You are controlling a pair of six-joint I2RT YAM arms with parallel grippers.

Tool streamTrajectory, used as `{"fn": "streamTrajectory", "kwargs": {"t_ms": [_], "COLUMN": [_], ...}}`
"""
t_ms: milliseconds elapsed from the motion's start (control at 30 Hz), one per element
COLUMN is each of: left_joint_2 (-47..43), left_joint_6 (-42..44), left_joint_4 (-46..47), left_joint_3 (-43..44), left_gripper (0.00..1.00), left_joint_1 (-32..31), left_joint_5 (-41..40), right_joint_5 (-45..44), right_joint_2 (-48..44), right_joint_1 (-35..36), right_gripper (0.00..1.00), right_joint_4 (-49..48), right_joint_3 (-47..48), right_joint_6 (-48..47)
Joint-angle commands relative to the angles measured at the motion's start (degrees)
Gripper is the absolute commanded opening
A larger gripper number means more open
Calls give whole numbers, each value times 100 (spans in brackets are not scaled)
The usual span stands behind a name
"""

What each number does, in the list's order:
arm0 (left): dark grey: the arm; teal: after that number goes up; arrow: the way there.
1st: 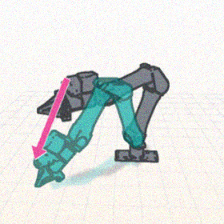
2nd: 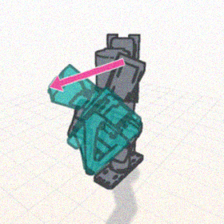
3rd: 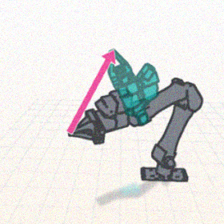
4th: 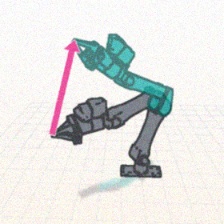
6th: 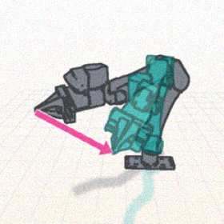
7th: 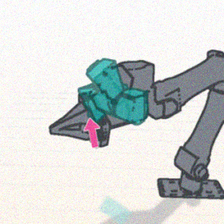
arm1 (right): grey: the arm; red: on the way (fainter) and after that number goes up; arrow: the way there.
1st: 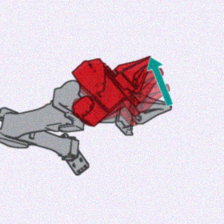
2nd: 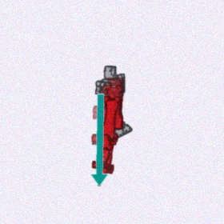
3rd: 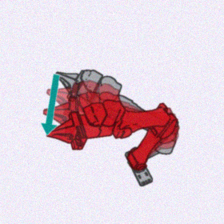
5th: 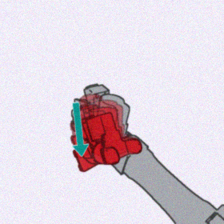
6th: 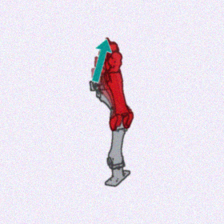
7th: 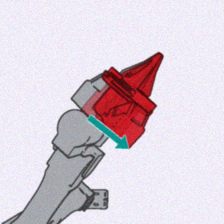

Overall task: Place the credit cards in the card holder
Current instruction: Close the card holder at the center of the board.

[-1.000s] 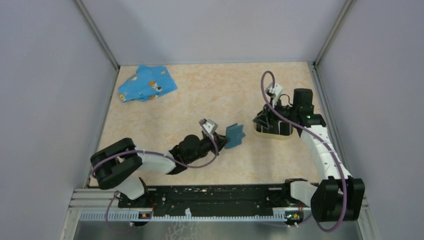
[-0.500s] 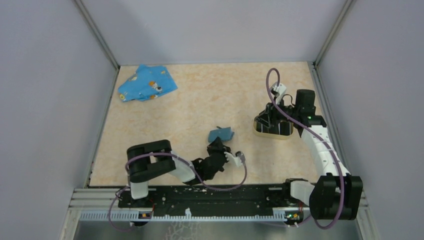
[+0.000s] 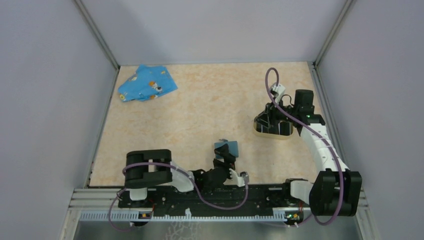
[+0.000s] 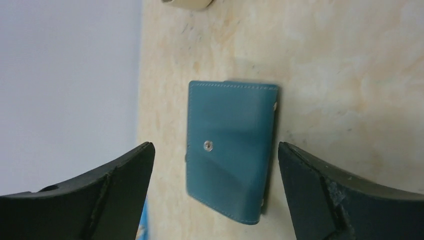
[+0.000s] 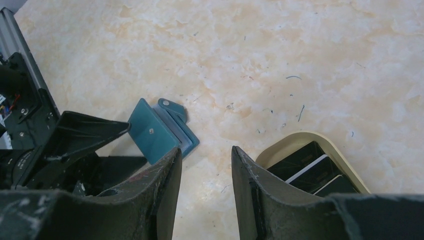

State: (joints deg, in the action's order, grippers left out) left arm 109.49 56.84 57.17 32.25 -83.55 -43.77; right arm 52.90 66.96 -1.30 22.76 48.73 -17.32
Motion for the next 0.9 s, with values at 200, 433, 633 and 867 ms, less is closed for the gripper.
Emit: {"fn": "streamTrajectory", "kwargs": {"t_ms": [200,433,633,867], "left_joint_2": [-2136,-3577,-4447,-4752], "left_joint_6": [-3500,-6432,-8723,-9842], "left_joint_4": [-3135,-3694,-3136,-1653], "left_joint_3": [87,-359,-1265,-2003], "left_gripper": [99,88,52,45], "left_joint_1": [-52,-1,1331,2158], "left_joint_5": [1846,1752,3110,3365], "right_joint_5": [95,301,852,-41], "right_joint_2": [663,1382,1181,1775], "right_joint_1": [662,1731,1920,2725], "right_gripper": [43,53,95,45], "right_joint_4": [472,1228,1582,780], "right_joint_3": [204,559,410,427], "right_joint_6": [-755,-2850,-5781,-4954]}}
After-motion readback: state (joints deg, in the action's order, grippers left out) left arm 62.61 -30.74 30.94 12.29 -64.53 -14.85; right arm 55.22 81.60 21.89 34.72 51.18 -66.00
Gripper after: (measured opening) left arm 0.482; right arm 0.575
